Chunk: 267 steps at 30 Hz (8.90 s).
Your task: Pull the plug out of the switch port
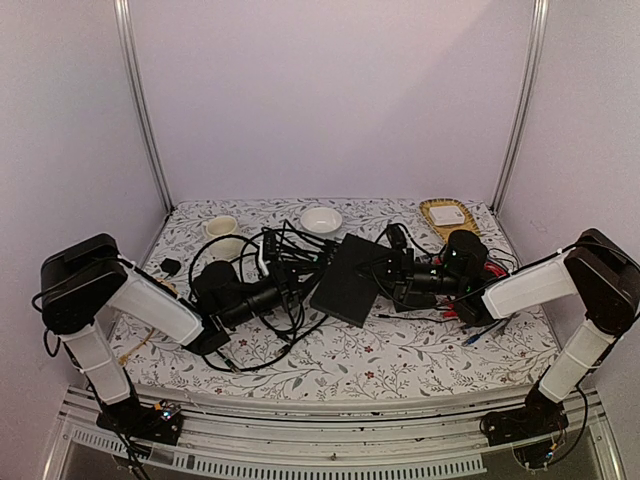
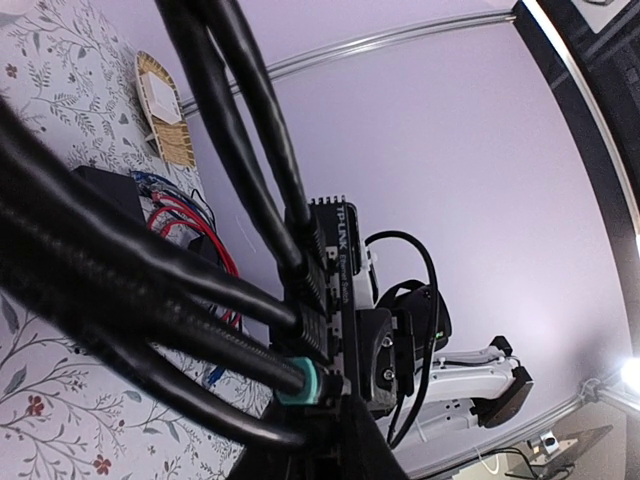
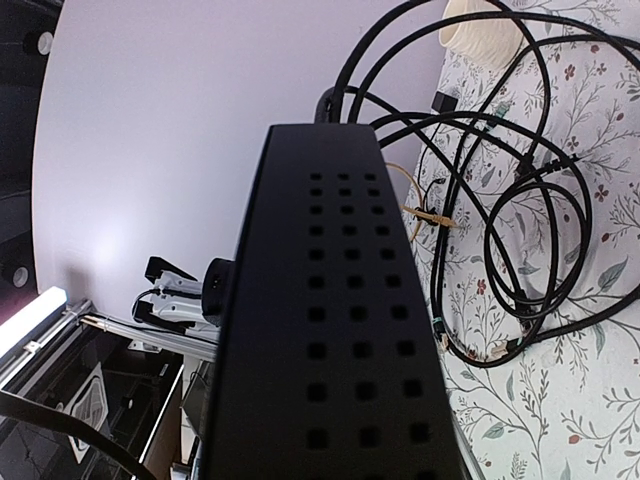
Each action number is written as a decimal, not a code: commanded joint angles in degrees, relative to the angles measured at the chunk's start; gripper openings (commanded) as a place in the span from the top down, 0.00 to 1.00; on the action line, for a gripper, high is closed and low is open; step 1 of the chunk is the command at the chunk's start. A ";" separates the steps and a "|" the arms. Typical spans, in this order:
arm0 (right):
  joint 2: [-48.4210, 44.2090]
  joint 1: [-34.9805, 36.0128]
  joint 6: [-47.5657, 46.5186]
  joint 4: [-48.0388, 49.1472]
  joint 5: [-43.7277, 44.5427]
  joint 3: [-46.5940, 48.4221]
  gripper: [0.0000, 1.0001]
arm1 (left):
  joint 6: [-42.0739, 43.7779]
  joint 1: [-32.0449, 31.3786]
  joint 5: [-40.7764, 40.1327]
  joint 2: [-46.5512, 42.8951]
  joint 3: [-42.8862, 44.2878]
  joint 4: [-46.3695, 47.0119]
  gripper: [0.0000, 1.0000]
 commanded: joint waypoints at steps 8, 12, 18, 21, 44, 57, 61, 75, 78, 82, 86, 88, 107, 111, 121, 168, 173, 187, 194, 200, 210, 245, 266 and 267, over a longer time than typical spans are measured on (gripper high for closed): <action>0.35 0.57 0.04 3.76 0.13 2.11 0.98 | 1.65 -0.94 -0.69 -3.60 -0.23 1.59 0.88; 0.56 0.52 0.07 3.92 0.28 2.08 0.98 | 1.47 -0.95 -0.78 -3.57 -0.47 1.72 0.90; 1.03 0.57 0.36 4.62 0.33 2.03 0.98 | 0.79 -0.97 -0.99 -3.42 -0.91 2.25 0.91; 1.40 0.57 0.57 5.06 0.42 2.14 0.98 | 0.21 -1.00 -0.95 -3.15 -1.25 2.65 0.90; 3.25 0.00 1.43 6.32 0.00 3.64 0.98 | -2.17 -0.85 -0.02 -2.13 -3.12 3.69 0.80; 3.87 -0.07 1.85 7.02 0.12 3.79 0.98 | -2.01 -0.76 0.05 -2.56 -2.98 2.66 0.88; 4.02 -0.16 1.95 6.98 0.07 3.93 0.98 | -2.08 -0.72 -0.02 -2.65 -3.29 2.67 0.89; 4.66 -0.43 2.27 7.72 -0.62 4.16 0.98 | -4.77 -0.75 -1.17 -1.24 -5.44 9.05 1.00; 4.62 -0.69 2.31 7.72 -0.88 4.06 0.98 | -6.19 -0.63 -2.13 -0.74 -6.12 11.10 1.00; 4.42 -1.04 2.22 7.80 -1.14 3.78 0.98 | -7.82 -0.42 -4.00 -1.12 -7.08 11.48 1.00; 4.21 -1.14 2.27 7.81 -1.32 3.62 0.98 | -8.01 -0.18 -5.79 -2.62 -7.73 9.26 1.00; 4.14 -1.10 2.18 7.81 -1.35 3.68 0.98 | -7.72 -0.04 -5.45 -2.98 -7.51 8.13 1.00; 3.82 -3.31 1.23 8.31 -0.37 4.03 0.98 | 6.37 3.38 -7.18 -38.11 -7.26 -46.93 1.00; 4.09 -3.34 0.98 8.32 0.01 4.13 0.98 | 6.93 4.84 -10.39 -47.70 -8.69 -59.21 1.00; 2.58 -3.68 -2.92 2.99 3.33 4.76 0.98 | 4.11 5.80 -18.35 -67.54 -10.10 -81.22 1.00; -5.89 -3.87 -13.55 -11.79 3.13 6.65 0.98 | -19.98 -1.37 -28.85 -63.93 -6.43 -111.02 0.02; -6.05 -3.86 -13.85 -12.82 3.60 7.10 0.98 | -20.78 -4.52 -31.10 -58.98 -0.31 -115.13 0.02; -5.47 -5.51 -14.78 -13.16 4.50 7.77 0.98 | -5.47 -8.25 -26.17 -45.16 18.09 -109.12 0.02; -4.38 -5.68 -14.78 -11.99 2.55 8.98 0.98 | 0.37 -6.91 -23.78 -44.29 11.56 -91.43 0.02; -3.32 -5.72 -13.28 -9.62 -0.53 10.24 0.98 | 7.23 -3.33 -21.20 -46.71 -1.53 -65.18 0.02; 0.76 -5.48 -4.64 1.35 -4.26 8.91 0.98 | 14.51 2.76 -8.34 -34.36 -8.75 -32.83 0.02; 5.98 -0.04 0.94 5.70 -1.86 11.91 0.98 | 12.74 8.42 5.40 -10.77 -2.69 -10.75 0.26; 6.07 1.15 1.16 6.05 -1.88 11.26 0.98 | 12.98 9.19 8.04 -7.30 1.22 -11.40 0.41; 6.00 1.21 1.13 6.04 -1.85 11.17 0.98 | 13.00 9.15 8.15 -7.25 1.33 -11.57 0.41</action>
